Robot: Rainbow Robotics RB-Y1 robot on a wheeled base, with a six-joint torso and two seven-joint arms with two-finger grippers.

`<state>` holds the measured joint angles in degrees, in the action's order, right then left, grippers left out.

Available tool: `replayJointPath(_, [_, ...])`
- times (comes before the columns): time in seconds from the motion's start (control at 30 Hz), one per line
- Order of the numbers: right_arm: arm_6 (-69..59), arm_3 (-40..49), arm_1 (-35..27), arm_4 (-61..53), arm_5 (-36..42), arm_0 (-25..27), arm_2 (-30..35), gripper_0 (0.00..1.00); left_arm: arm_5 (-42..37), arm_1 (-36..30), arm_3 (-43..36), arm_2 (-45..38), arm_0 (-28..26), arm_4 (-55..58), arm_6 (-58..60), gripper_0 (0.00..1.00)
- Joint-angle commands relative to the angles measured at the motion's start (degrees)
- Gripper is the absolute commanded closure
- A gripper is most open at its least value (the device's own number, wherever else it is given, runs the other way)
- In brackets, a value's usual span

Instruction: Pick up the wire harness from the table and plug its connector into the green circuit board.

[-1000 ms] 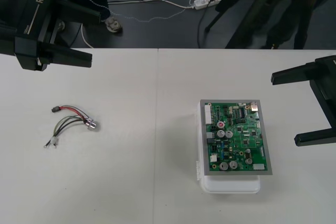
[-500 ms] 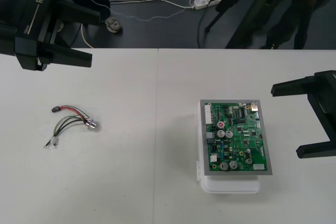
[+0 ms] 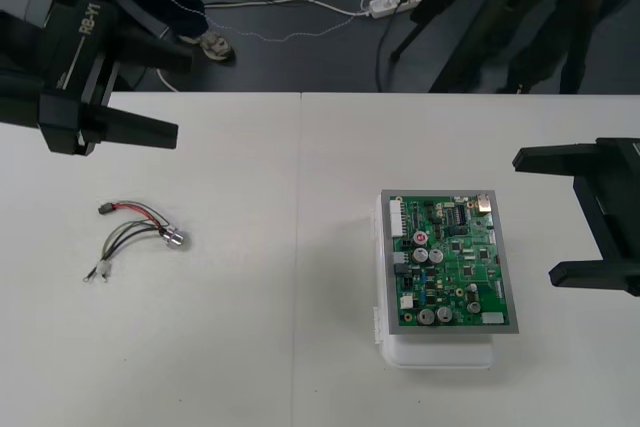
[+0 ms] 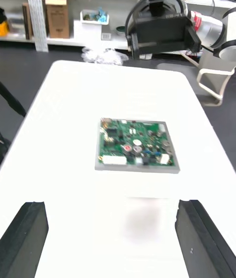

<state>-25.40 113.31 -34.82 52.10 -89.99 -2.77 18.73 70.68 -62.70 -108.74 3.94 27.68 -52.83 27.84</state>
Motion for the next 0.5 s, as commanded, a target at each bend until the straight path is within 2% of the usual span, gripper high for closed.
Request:
replayJointPath(0.03, [3.17, 0.24, 0.71, -0.33, -0.01, 2.15, 1.75, 0.00, 2.44, 0.47, 0.11, -0.34, -1.84, 0.54, -3.14, 0.24])
replayJointPath(0.33, [8.53, -2.40, 0.71, 0.72, -0.01, 3.65, 1.31, 0.00, 2.44, -0.93, 0.11, -0.51, -1.14, 0.10, -4.28, 0.24])
replayJointPath(0.5, [9.05, -2.66, 1.07, 1.51, -0.01, 3.47, 1.04, 0.00, 2.79, -3.39, 0.11, -0.51, -0.26, -2.71, -10.87, 0.24])
